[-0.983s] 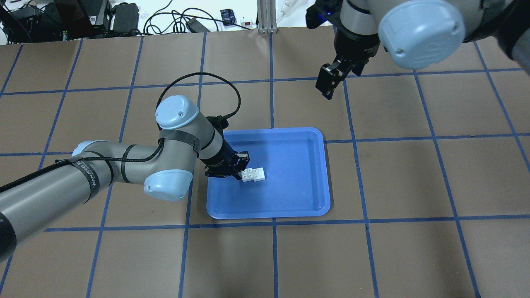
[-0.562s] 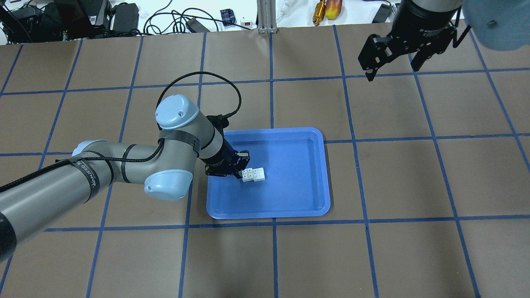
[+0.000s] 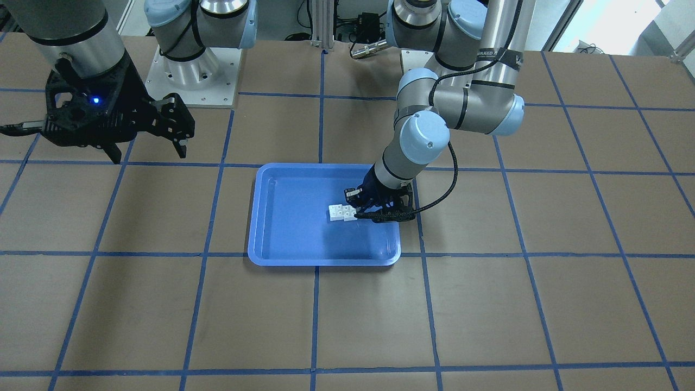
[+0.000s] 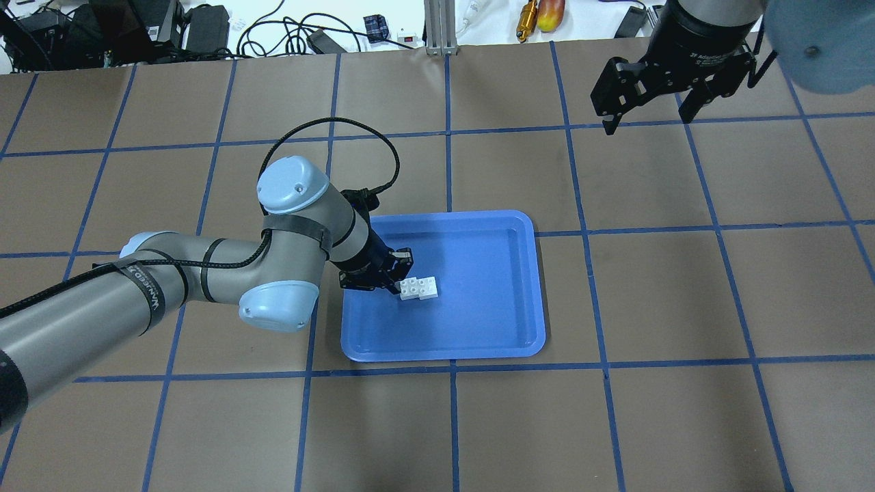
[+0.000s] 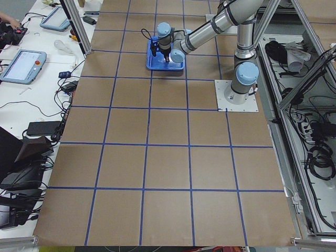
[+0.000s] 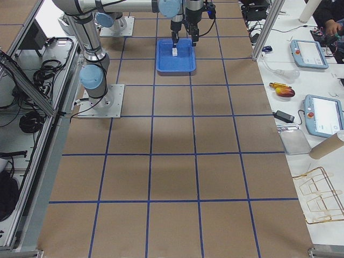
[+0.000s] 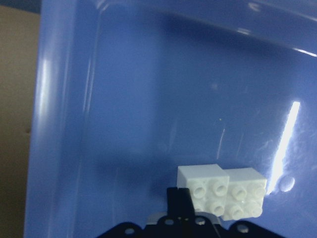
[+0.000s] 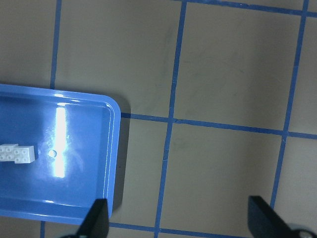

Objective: Assemble white blocks and place on blue tray

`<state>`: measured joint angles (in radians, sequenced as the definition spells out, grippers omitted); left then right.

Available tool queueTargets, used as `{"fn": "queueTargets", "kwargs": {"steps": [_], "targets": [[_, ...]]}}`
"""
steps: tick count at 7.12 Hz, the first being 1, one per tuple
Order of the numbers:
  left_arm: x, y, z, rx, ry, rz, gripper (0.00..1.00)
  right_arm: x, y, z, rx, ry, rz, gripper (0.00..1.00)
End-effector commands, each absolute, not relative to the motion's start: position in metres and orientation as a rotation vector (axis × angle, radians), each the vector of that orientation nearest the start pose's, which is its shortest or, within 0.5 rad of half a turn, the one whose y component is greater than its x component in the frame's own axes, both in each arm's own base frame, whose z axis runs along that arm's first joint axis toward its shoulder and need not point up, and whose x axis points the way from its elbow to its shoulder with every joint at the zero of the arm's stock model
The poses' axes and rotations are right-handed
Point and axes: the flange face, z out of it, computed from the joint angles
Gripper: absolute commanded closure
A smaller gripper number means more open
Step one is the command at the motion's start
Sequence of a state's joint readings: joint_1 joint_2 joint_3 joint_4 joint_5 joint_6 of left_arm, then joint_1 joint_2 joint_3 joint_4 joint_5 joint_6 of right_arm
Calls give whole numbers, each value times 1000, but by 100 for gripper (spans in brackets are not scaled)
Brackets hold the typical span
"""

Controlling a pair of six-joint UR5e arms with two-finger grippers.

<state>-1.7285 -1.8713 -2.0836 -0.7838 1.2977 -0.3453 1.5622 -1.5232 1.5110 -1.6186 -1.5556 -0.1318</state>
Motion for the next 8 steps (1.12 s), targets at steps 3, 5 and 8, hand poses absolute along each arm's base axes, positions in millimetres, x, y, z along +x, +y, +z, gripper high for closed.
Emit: {"fn": "queueTargets", "kwargs": {"steps": [3,5,8], "targets": [[-227,-489,251,-252,3367,-40,94,137,-516,509,170,3127,-132,0],[-196,-504,293,-360,3350,-1,89,141,-523,514,182,3148,-126,0],[-145,-535,400,-344,3285,19,59,141,-525,510,180,3146,-125,0]]}}
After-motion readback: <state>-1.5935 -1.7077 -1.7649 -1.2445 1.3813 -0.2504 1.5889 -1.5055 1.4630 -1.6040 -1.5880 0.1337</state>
